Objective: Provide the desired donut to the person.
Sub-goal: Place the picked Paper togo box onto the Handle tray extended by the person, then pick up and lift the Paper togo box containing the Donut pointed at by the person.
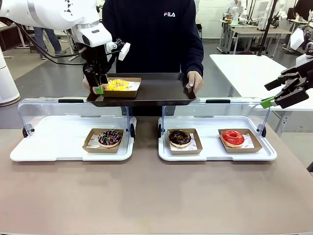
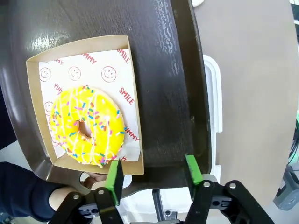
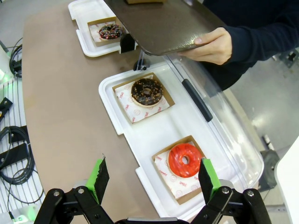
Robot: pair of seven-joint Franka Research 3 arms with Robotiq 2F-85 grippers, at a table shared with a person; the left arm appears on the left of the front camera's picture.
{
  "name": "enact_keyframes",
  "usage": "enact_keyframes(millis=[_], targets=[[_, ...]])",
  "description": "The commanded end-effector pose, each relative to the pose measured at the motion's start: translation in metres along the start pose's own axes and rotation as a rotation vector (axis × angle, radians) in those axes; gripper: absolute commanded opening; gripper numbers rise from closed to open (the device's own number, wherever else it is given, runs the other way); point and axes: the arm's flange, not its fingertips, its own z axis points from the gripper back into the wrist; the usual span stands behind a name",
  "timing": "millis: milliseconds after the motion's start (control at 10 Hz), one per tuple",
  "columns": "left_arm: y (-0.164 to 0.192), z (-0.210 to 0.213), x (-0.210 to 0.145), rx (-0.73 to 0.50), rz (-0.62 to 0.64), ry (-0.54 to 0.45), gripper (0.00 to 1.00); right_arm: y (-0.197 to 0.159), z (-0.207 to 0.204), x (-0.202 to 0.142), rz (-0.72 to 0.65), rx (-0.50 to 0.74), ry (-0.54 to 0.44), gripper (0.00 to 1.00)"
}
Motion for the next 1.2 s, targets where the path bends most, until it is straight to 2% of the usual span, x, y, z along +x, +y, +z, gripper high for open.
enact_keyframes(millis=[0,300,500,600,700,800,1100], targets=[[0.004,0.005,-0.006,-0.045,-0.005,-0.019,1.0,0.0,-0.003,-0.002,0.005,0.015,-0.029,1.0],[0.002,0.008,-0.008,-0.059,0.014,-0.024,1.0,0.0,-0.003,-0.002,0.005,0.015,-0.029,1.0],[-0.007,0.027,-0.018,-0.073,0.038,-0.061,1.0,0.0,-0.003,-0.002,0.005,0.015,-0.029,1.0],[-0.014,0.034,-0.025,-0.104,0.031,-0.103,1.0,0.0,-0.003,-0.002,0.005,0.015,-0.029,1.0],[-0.024,0.038,-0.029,-0.19,-0.027,-0.123,1.0,0.0,-0.003,-0.002,0.005,0.015,-0.029,1.0],[-0.007,0.022,-0.013,-0.07,0.04,-0.051,1.0,0.0,-0.003,-0.002,0.005,0.015,-0.029,1.0],[-0.007,0.022,-0.013,-0.07,0.04,-0.051,1.0,0.0,-0.003,-0.002,0.005,0.015,-0.029,1.0]])
